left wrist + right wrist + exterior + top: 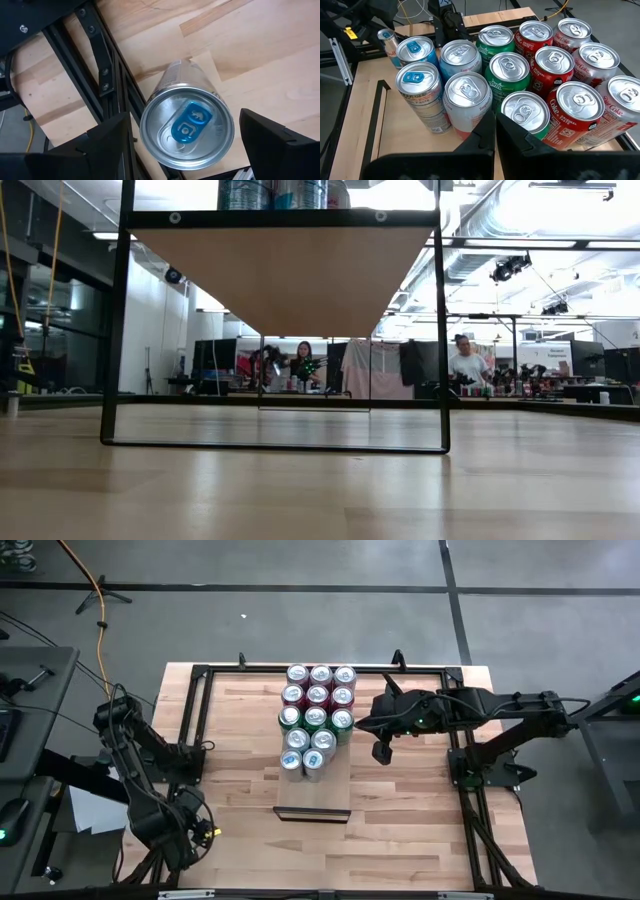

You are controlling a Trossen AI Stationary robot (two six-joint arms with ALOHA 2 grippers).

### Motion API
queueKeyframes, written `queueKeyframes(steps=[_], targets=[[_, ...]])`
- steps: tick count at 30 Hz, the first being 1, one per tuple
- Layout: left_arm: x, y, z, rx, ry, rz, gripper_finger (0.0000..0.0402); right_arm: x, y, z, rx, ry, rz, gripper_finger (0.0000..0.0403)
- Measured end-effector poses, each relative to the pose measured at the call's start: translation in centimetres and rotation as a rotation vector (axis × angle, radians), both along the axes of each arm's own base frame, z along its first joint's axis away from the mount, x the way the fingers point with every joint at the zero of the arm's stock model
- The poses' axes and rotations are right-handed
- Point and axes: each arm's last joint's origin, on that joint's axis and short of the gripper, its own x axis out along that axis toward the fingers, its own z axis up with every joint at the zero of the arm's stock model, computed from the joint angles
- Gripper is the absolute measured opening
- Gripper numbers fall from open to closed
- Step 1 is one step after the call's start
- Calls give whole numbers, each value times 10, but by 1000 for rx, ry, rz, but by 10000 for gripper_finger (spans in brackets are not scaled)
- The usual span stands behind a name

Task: Place canned beverage on shelf
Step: Put the blue soda can on the shelf

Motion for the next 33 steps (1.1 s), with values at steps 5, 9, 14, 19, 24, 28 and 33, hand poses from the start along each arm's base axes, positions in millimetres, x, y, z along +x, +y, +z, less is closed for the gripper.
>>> queueKeyframes(steps=[5,9,14,19,24,28,33], targets=[[2,-1,-2,-24,-7,-43,307,0,0,0,0,0,0,0],[5,1,-11,-32,-6,-49,298,0,0,0,-2,-1,-3,0],[7,3,-17,-44,22,-62,277,0,0,0,4,-2,-6,0],[6,5,-15,-60,32,-86,244,0,0,0,4,-3,-6,0],[3,9,-5,-133,27,-112,183,0,0,0,2,-3,-10,0],[-4,21,13,-198,-33,-116,146,0,0,0,2,-3,-10,0],[-15,43,41,-322,-138,-123,146,0,0,0,4,-4,-12,0]])
